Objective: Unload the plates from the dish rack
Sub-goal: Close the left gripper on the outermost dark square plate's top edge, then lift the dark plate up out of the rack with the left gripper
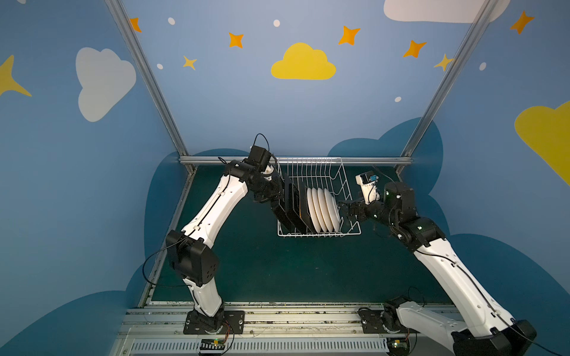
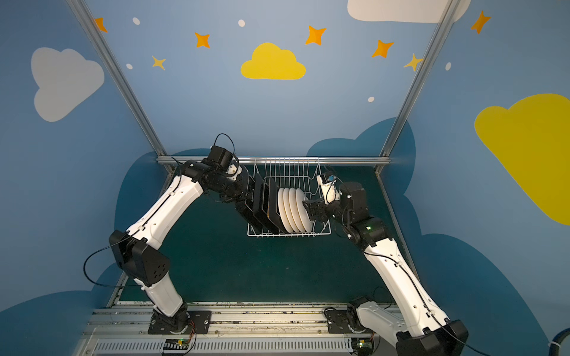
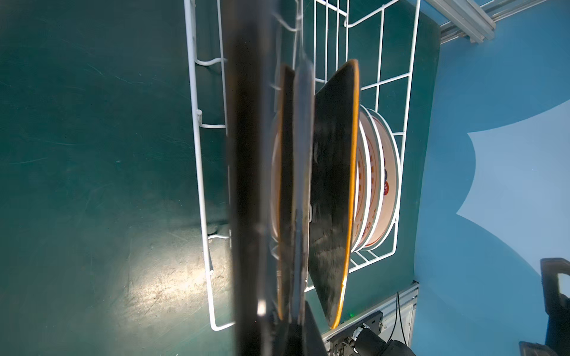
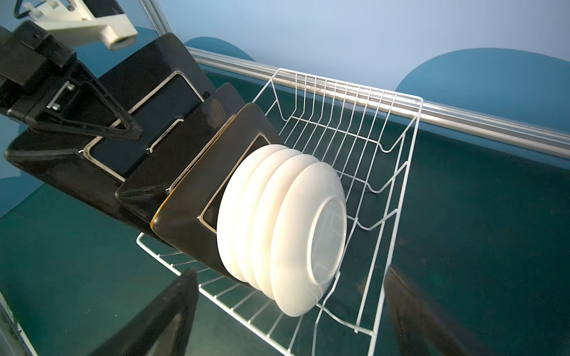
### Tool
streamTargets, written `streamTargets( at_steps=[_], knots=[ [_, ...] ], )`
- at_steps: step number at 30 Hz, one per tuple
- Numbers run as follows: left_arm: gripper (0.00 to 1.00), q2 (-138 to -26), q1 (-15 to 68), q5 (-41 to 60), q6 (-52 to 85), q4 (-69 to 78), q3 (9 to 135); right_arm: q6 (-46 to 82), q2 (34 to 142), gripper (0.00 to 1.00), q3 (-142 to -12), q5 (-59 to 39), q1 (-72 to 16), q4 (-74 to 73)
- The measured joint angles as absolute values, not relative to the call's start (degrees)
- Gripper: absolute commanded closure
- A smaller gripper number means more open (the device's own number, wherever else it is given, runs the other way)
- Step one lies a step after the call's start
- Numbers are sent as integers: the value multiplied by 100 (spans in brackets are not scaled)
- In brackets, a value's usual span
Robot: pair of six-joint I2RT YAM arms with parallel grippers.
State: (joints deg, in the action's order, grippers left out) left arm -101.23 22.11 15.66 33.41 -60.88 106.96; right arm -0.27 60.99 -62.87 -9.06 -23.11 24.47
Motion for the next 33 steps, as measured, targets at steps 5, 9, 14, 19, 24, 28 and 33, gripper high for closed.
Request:
streamTargets(
  at_steps=[5,9,14,19,24,28,33],
  knots=[
    [97,-10040,2171,1511,3304,-6123,10696,-25,6119,7,-6287,-906,-2340,2421],
    [97,-9883,2049,1367,3277,-6173,10669,-8,6119,7,-6287,-906,-2375,2421],
    [97,-9703,1946,1297,3275,-6176,10645,10,6119,7,-6287,-906,-2394,2412],
    [97,-9662,1938,1308,3273,-6176,10645,19,6141,7,-6287,-908,-2427,2359],
    [97,-9640,1892,1306,3218,-6182,10645,156,6241,7,-6289,-812,-2456,2318],
    [97,-9459,1745,1313,3138,-6132,10573,384,6267,7,-6311,-725,-2462,2290],
    [97,-8971,1562,1151,3000,-5896,10320,613,6278,6,-6471,-784,-2462,2246]
  ],
)
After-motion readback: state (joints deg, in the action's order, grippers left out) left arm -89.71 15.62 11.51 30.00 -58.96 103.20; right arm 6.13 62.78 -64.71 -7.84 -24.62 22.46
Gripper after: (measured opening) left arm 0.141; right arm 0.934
